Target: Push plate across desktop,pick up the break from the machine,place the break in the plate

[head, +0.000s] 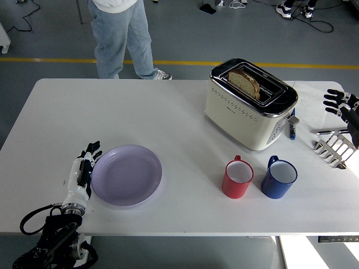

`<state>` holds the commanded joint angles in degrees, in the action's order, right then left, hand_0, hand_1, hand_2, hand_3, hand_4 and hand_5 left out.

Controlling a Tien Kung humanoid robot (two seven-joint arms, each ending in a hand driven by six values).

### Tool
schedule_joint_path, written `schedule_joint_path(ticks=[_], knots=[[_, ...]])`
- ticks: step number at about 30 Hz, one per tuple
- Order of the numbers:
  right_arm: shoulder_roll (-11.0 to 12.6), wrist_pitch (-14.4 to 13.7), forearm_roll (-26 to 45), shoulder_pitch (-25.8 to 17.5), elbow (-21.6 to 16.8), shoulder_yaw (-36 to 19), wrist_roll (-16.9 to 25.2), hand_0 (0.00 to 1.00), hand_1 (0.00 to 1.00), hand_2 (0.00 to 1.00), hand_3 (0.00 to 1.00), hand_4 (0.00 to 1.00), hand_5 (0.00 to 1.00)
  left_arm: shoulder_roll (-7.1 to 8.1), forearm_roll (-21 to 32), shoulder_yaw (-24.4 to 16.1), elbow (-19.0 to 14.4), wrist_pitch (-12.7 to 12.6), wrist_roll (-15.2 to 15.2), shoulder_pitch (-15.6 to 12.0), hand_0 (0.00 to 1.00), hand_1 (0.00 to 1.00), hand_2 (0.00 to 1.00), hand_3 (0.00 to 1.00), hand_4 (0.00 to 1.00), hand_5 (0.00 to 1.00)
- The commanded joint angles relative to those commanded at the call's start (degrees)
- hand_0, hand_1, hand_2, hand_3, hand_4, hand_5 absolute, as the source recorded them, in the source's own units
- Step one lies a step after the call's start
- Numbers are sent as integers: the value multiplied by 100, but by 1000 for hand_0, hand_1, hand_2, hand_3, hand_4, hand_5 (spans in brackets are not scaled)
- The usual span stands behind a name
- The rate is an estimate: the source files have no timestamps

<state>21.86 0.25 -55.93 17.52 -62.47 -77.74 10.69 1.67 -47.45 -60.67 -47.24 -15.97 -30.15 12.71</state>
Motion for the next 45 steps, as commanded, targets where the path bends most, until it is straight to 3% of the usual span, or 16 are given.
schedule_joint_path(ticks=[13,28,45], knots=[[-4,3,-4,-34,-2,4,-1,803,748,734,717,420,597,-9,219,314,-54,-4,-37,1,799,855,887,827,615,998],[-25,17,-5,-96,5,80,-5,803,748,735,717,420,597,-73,934,671,-20,-257,-359,-58,803,856,889,827,614,998],[-23,23,-2,-77,8,107,-3,803,748,735,717,421,597,-162,1190,991,57,-202,-381,179,802,857,891,825,614,998]])
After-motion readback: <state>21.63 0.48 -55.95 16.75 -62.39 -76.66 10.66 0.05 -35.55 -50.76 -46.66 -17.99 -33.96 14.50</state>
